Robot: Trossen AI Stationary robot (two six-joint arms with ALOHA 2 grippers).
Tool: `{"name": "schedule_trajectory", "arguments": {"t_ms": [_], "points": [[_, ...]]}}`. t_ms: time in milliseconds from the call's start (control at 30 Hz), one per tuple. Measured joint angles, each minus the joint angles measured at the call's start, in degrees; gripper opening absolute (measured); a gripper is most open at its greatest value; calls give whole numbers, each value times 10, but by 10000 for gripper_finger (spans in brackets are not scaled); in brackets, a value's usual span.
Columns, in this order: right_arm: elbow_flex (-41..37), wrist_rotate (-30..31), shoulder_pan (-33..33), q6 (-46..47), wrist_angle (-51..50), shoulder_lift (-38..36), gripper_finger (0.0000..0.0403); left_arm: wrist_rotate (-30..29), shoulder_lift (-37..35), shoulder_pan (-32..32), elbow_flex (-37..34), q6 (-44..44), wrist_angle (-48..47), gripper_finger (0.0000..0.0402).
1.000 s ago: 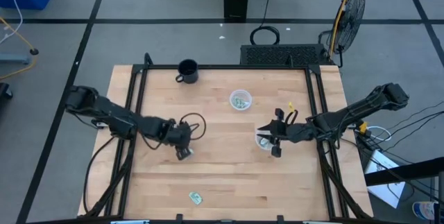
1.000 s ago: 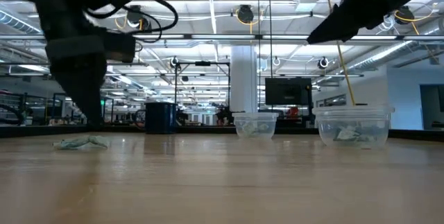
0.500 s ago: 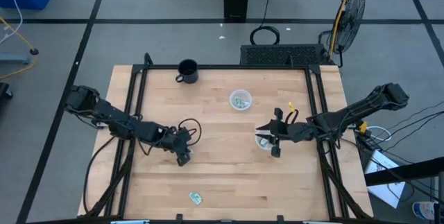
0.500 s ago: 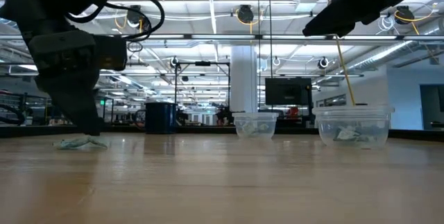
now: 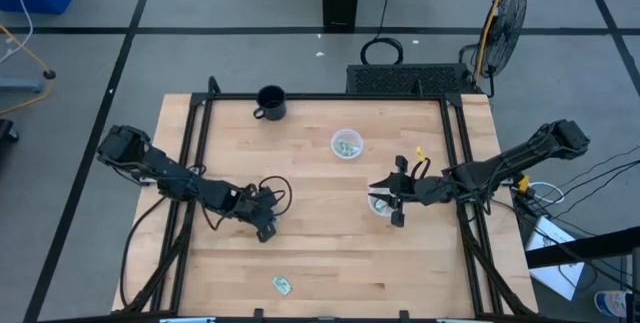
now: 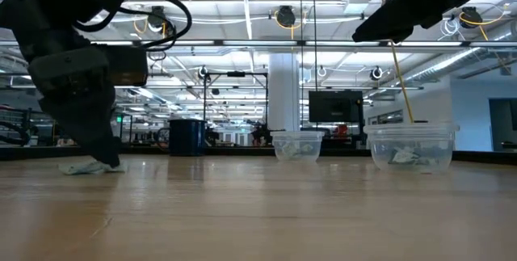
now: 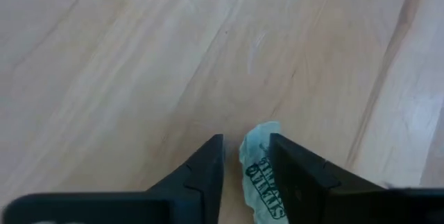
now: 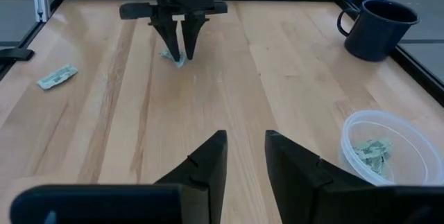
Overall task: Pick and place items into bin
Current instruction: Put the stevia packet into the top transparent bin
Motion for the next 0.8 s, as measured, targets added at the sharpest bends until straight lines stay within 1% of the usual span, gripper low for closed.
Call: {"name": "schedule_trajectory", "arguments": {"t_ms": [67,200,233,300,333,467,533,567,633,667,733,800], "points": [[0,0,0,0,0,0,91,-5,0,0,-1,6,-1,93],[0,0,0,0,0,0,91,-24,-9,7,0,17,4,18],[0,0,0,0,0,0,91,-34,-10,14,5,19,4,10],[0,0,0,-3,4,0,91,-56,-13,33,20,44,26,10],[0,0,-1,-8,10,0,91,-62,-13,47,31,74,45,10],[0,0,-7,-21,51,0,91,-77,-13,109,92,250,149,5],[0,0,-9,-22,67,0,91,-120,-13,146,122,301,214,5],[0,0,-9,-22,72,0,91,-133,-14,165,137,327,240,5],[0,0,-9,-22,73,0,91,-122,-13,209,165,380,268,4],[0,0,-9,-22,73,0,91,-105,-4,230,179,386,275,4],[0,0,-9,-27,75,0,91,-69,29,267,207,376,284,4],[0,0,-10,-38,83,0,91,-35,77,292,229,370,273,4]]}}
